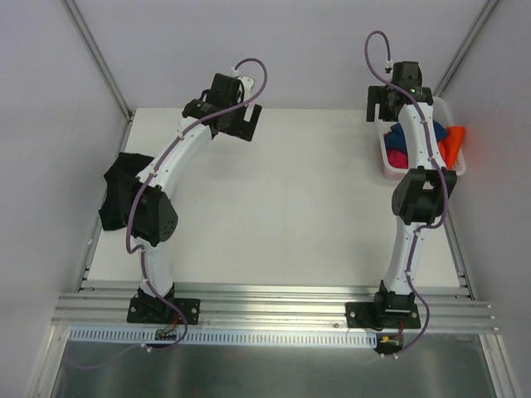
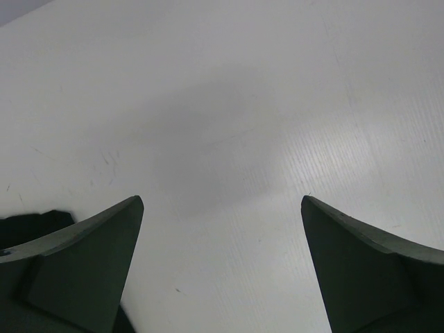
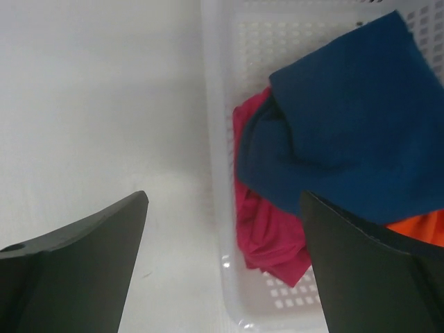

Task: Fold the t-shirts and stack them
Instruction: Grab the tshirt from the pile

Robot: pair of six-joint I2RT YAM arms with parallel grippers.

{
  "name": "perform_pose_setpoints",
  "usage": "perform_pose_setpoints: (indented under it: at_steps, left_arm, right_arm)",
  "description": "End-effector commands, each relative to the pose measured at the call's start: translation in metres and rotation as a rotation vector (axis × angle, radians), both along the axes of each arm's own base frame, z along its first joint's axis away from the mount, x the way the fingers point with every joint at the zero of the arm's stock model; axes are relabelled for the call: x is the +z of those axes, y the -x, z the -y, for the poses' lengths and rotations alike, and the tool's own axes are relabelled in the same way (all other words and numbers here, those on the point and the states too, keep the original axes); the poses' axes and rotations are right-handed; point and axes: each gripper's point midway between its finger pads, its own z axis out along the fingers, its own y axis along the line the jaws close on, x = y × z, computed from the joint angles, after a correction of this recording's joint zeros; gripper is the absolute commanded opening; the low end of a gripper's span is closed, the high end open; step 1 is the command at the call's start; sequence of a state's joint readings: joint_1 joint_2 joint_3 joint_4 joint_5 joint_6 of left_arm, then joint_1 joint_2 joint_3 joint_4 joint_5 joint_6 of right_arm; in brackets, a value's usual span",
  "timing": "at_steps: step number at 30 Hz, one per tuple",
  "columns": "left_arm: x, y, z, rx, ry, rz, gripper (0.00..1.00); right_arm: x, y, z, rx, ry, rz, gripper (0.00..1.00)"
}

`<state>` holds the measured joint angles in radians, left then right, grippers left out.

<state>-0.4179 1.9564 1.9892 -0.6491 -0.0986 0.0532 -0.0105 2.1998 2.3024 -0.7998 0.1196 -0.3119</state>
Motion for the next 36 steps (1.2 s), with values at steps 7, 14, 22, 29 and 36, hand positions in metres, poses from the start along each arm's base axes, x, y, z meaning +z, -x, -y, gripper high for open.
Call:
perform_pose_setpoints:
  at_steps: [7, 14, 22, 29, 36]
  left_arm:
    - [0.026, -0.007, 0.0, -0.028, -0.05, 0.087, 0.99]
    - [0.027, -0.003, 0.005, -0.051, -0.096, 0.101, 0.99]
    - [0.023, 0.003, 0.033, -0.115, -0.13, 0.116, 0.99]
    - [0.031, 0.003, 0.05, -0.141, -0.107, 0.138, 0.99]
    - [0.031, 0.002, 0.055, -0.142, -0.099, 0.139, 0.99]
  right_arm:
    - [0.004, -0.053, 0.057, -0.027, 0.425, 0.08, 0.92]
    - [0.003, -0.06, 0.109, -0.116, 0.669, 0.051, 0.93]
    - [0.01, -0.053, 0.136, -0.187, 0.6, 0.076, 0.86]
    - [-0.054, -0.035, 0.131, -0.054, 0.554, -0.115, 0.82]
    - [-0.097, -0.015, 0.102, 0.074, 0.47, -0.256, 0.65]
